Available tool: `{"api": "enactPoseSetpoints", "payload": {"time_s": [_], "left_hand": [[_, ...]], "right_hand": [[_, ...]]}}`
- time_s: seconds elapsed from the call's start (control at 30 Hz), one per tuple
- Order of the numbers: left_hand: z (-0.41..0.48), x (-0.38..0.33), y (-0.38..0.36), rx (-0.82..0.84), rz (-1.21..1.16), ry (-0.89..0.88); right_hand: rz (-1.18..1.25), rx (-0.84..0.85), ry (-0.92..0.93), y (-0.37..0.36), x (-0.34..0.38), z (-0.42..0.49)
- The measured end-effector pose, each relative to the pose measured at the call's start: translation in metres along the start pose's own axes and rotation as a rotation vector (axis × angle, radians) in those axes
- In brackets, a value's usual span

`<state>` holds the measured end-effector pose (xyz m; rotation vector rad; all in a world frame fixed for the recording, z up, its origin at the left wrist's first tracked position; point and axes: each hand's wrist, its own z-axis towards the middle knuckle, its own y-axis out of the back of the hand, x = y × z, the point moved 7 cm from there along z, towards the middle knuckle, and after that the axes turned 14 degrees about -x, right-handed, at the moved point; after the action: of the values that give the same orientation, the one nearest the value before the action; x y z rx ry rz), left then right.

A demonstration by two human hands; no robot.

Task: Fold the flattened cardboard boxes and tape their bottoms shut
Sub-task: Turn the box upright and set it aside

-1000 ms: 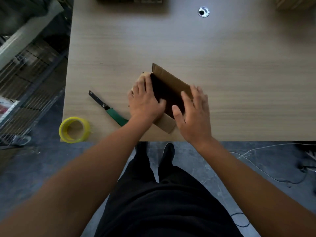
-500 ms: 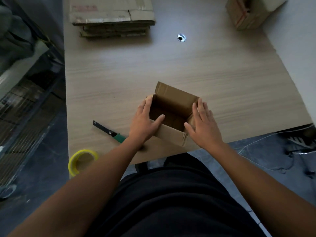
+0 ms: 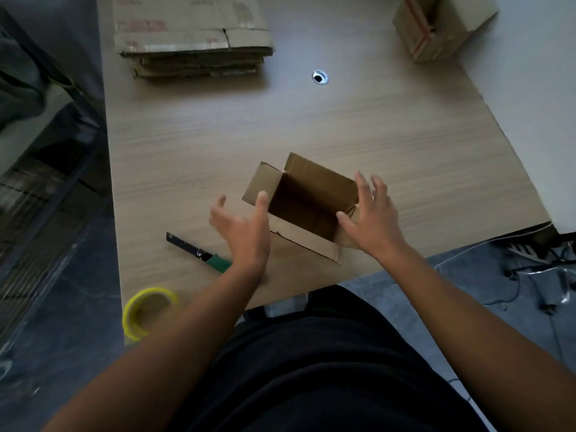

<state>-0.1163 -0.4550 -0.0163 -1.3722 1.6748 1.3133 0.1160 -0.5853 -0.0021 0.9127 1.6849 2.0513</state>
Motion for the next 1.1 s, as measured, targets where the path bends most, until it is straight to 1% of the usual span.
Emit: {"api": "enactPoseSetpoints", "payload": {"time_s": [0.03, 0.13, 0.17, 0.2, 0.3, 0.4, 0.43, 0.57, 0.67, 0.77, 0.93, 1.03, 1.1], "left_hand": [[-0.017, 0.007, 0.003, 0.020, -0.067, 0.161], [-0.061, 0.023, -0.012, 0.215, -0.053, 0.479], [-0.067, 0.028, -0.020, 0.251, -0.033, 0.554], [-0.070, 0.031, -0.028, 0.270, -0.014, 0.578], [-0.067, 0.028, -0.045, 0.210, 0.024, 0.486], [-0.060, 0.015, -0.064, 0.130, -0.049, 0.410], [-0.060, 0.009, -0.077, 0.140, -0.070, 0.387], [-0.081, -0.022, -0.155, 0.303, -0.040, 0.347], [-0.096, -0.052, -0.237, 0.346, 0.004, 0.252], [-0.112, -0.086, -0.338, 0.393, 0.077, 0.162], [-0.132, -0.135, -0.506, 0.466, 0.087, 0.173], [-0.131, -0.158, -0.586, 0.485, 0.090, 0.171], [-0.129, -0.172, -0.626, 0.482, 0.064, 0.181]], "right_hand": [[-0.006, -0.018, 0.031, 0.003, 0.005, 0.004], [0.050, -0.055, 0.081, 0.005, 0.016, 0.015], [0.076, -0.064, 0.068, 0.004, 0.017, 0.021], [0.097, -0.066, 0.049, 0.002, 0.017, 0.027], [0.159, -0.033, 0.023, -0.001, 0.009, 0.043], [0.284, -0.017, 0.003, 0.005, -0.012, 0.059], [0.325, -0.028, -0.004, 0.009, -0.022, 0.063], [0.409, -0.081, -0.087, 0.025, -0.085, 0.081], [0.461, -0.131, -0.190, 0.048, -0.160, 0.109], [0.407, -0.164, -0.243, 0.078, -0.241, 0.147], [0.251, -0.121, -0.177, 0.125, -0.367, 0.224], [0.171, -0.115, -0.139, 0.137, -0.429, 0.273], [0.127, -0.124, -0.105, 0.140, -0.457, 0.305]]}}
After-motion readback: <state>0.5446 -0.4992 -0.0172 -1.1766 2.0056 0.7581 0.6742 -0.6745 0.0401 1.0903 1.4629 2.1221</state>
